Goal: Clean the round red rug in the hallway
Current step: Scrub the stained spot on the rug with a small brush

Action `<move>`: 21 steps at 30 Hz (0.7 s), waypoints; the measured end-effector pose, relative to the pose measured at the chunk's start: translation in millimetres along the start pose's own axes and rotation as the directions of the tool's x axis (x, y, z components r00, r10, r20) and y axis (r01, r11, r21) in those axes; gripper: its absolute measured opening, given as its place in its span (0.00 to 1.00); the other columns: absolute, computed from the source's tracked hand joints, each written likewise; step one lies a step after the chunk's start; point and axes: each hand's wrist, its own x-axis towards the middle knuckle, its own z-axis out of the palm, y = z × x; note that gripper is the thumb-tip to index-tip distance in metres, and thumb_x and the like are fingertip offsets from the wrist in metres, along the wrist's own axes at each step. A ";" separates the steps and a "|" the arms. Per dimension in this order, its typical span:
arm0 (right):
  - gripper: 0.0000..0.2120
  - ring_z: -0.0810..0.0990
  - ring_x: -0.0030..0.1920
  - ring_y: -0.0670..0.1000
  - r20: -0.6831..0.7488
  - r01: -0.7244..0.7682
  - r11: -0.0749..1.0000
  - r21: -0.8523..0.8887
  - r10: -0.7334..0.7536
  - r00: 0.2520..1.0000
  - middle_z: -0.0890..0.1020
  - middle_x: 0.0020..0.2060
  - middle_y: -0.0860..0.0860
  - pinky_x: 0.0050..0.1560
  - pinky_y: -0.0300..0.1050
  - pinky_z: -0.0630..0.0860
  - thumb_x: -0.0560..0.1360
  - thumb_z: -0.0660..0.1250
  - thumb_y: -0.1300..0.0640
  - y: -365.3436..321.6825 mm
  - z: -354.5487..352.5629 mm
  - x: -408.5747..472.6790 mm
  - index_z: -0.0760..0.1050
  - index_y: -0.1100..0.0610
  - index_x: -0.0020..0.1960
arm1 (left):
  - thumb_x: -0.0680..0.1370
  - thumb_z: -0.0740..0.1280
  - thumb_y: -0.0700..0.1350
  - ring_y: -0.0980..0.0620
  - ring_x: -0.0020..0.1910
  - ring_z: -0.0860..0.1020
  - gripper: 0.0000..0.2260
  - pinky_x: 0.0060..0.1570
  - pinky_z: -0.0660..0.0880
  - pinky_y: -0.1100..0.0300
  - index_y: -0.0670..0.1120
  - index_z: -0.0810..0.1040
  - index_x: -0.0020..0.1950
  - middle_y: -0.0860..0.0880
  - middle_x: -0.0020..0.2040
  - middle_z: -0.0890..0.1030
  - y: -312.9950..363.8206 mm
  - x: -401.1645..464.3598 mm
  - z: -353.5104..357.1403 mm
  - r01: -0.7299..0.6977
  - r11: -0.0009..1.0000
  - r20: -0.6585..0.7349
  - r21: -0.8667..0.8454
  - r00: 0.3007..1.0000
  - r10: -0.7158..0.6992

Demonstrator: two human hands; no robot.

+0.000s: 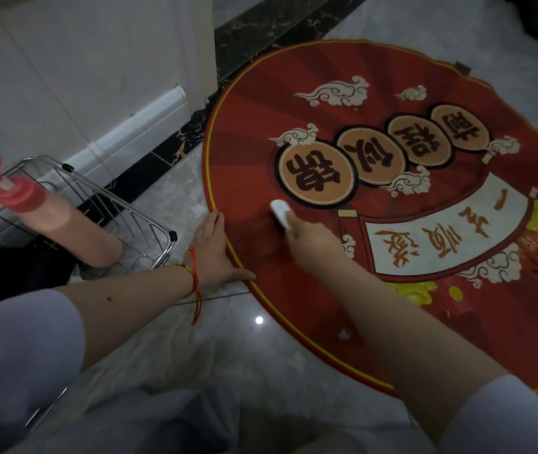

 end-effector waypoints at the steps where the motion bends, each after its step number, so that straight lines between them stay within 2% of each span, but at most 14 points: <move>1: 0.22 0.78 0.51 0.60 -0.020 -0.063 0.998 -0.003 0.063 0.998 0.79 0.54 0.61 0.46 0.50 0.71 0.82 0.50 0.52 8.2 -6.1 1.1 0.56 0.47 0.75 | 0.59 0.74 0.68 0.48 0.77 0.44 0.63 0.75 0.45 0.55 0.39 0.43 0.77 0.43 0.78 0.44 -1.2 0.2 -0.2 0.003 1.000 0.000 -0.009 1.000 -0.003; 3: 0.22 0.78 0.51 0.60 -0.033 -0.093 0.995 -0.026 0.092 0.995 0.79 0.53 0.60 0.44 0.49 0.68 0.82 0.49 0.52 4.9 -4.5 -3.9 0.55 0.48 0.75 | 0.58 0.74 0.68 0.47 0.77 0.45 0.63 0.75 0.45 0.55 0.39 0.43 0.77 0.43 0.78 0.45 -1.5 0.3 0.4 0.006 1.000 -0.003 -0.004 1.000 -0.006; 6: 0.22 0.79 0.50 0.60 0.029 0.081 0.997 -0.014 -0.081 0.996 0.80 0.52 0.60 0.46 0.50 0.73 0.82 0.51 0.51 -21.6 19.4 -18.6 0.56 0.48 0.75 | 0.56 0.73 0.71 0.46 0.77 0.45 0.65 0.75 0.48 0.53 0.39 0.44 0.77 0.42 0.78 0.45 -1.5 2.8 6.0 0.040 0.999 -0.029 0.012 0.999 -0.040; 8: 0.22 0.79 0.50 0.60 0.039 0.126 0.992 -0.014 -0.126 0.991 0.80 0.53 0.60 0.47 0.52 0.75 0.81 0.52 0.51 -19.5 20.1 -20.0 0.56 0.47 0.75 | 0.56 0.72 0.72 0.46 0.77 0.45 0.65 0.75 0.48 0.52 0.38 0.44 0.77 0.42 0.78 0.45 2.1 3.8 9.5 0.053 0.998 -0.042 0.022 0.998 -0.052; 10: 0.22 0.79 0.52 0.61 0.027 0.049 0.998 -0.043 -0.048 0.998 0.79 0.54 0.61 0.49 0.52 0.74 0.82 0.51 0.52 -2.0 5.2 -10.0 0.55 0.47 0.75 | 0.56 0.71 0.72 0.46 0.77 0.45 0.65 0.75 0.47 0.52 0.38 0.44 0.77 0.42 0.78 0.45 4.4 4.7 10.2 0.058 0.998 -0.041 0.030 0.998 -0.057; 13: 0.23 0.78 0.51 0.60 -0.033 -0.099 0.994 -0.050 0.097 0.995 0.79 0.53 0.61 0.45 0.50 0.70 0.82 0.49 0.54 15.9 -4.7 -2.3 0.52 0.44 0.76 | 0.55 0.69 0.74 0.45 0.77 0.45 0.66 0.75 0.47 0.52 0.38 0.43 0.77 0.41 0.78 0.45 4.6 4.9 9.7 0.051 0.998 -0.029 0.039 0.998 -0.050; 15: 0.23 0.78 0.51 0.60 -0.023 -0.063 0.998 -0.024 0.063 0.998 0.80 0.53 0.61 0.44 0.49 0.70 0.82 0.50 0.52 -0.2 7.2 -8.0 0.53 0.46 0.76 | 0.55 0.68 0.74 0.45 0.77 0.45 0.65 0.75 0.46 0.52 0.38 0.43 0.77 0.41 0.78 0.45 4.7 5.6 10.3 0.045 0.997 -0.029 0.057 0.999 -0.044; 18: 0.22 0.79 0.50 0.60 0.030 0.115 0.993 -0.009 -0.115 0.993 0.80 0.52 0.60 0.46 0.51 0.73 0.81 0.51 0.51 -17.6 25.6 -19.1 0.55 0.46 0.75 | 0.57 0.69 0.73 0.45 0.77 0.44 0.65 0.75 0.46 0.51 0.38 0.43 0.77 0.41 0.78 0.44 4.8 7.2 12.1 0.047 0.997 -0.026 0.064 0.999 -0.045; 19: 0.22 0.79 0.50 0.60 0.028 0.130 0.991 -0.023 -0.129 0.991 0.80 0.52 0.60 0.46 0.51 0.73 0.82 0.51 0.51 -12.8 22.5 -17.9 0.56 0.46 0.75 | 0.57 0.70 0.73 0.45 0.77 0.44 0.65 0.75 0.46 0.51 0.38 0.43 0.77 0.41 0.78 0.44 5.2 7.5 12.3 0.047 0.997 -0.028 0.063 0.999 -0.046; 21: 0.22 0.78 0.51 0.61 0.014 0.058 0.997 -0.050 -0.058 0.998 0.80 0.53 0.60 0.47 0.51 0.71 0.82 0.50 0.51 9.2 7.8 -9.0 0.56 0.46 0.75 | 0.57 0.71 0.72 0.45 0.77 0.43 0.65 0.75 0.46 0.52 0.38 0.42 0.77 0.42 0.78 0.43 5.6 7.8 12.6 0.052 0.997 -0.019 0.052 0.999 -0.051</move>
